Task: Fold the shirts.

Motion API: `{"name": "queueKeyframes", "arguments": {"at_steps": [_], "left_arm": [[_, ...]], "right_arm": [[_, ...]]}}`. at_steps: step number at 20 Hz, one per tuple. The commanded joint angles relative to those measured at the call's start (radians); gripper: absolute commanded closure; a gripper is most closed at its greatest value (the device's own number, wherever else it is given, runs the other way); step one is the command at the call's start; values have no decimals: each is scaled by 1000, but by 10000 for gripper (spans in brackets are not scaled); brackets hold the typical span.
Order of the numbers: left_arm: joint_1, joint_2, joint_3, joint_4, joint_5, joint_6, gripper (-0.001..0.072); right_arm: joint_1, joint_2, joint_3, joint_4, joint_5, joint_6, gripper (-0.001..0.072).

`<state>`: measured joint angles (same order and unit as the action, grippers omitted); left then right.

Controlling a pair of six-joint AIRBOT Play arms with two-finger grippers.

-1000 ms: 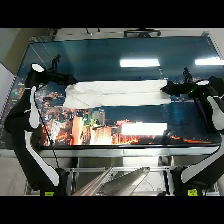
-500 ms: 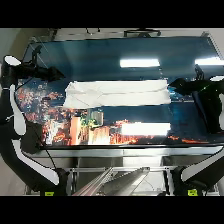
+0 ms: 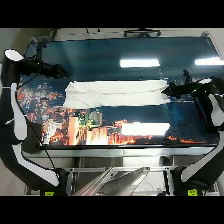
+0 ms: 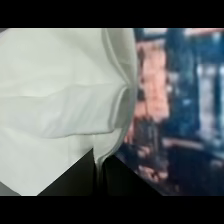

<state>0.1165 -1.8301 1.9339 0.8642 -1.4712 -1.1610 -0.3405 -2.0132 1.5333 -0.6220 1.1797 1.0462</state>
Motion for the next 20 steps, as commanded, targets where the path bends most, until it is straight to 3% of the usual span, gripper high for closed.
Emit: {"name": "queueKeyframes", "arguments": {"at_steps": [1, 5, 8, 10, 15, 20], "left_arm": [[-116, -38, 0, -2, 6, -1, 706], [-293, -135, 0, -3, 153, -1, 705], [-448, -231, 0, -3, 354, -4, 688], [-545, -294, 25, -2, 436, -11, 687], [-686, -441, 158, -3, 450, -67, 688], [-662, -343, 115, -47, 429, -78, 688]], "right_arm": [[8, 0, 37, 107, 73, -29, 698], [8, 78, 129, 121, 287, 24, 699], [11, 208, 143, 291, 397, 24, 699], [15, 288, 143, 360, 395, 24, 699], [32, 382, 143, 369, 400, 32, 699], [34, 389, 143, 374, 395, 64, 699]]}}
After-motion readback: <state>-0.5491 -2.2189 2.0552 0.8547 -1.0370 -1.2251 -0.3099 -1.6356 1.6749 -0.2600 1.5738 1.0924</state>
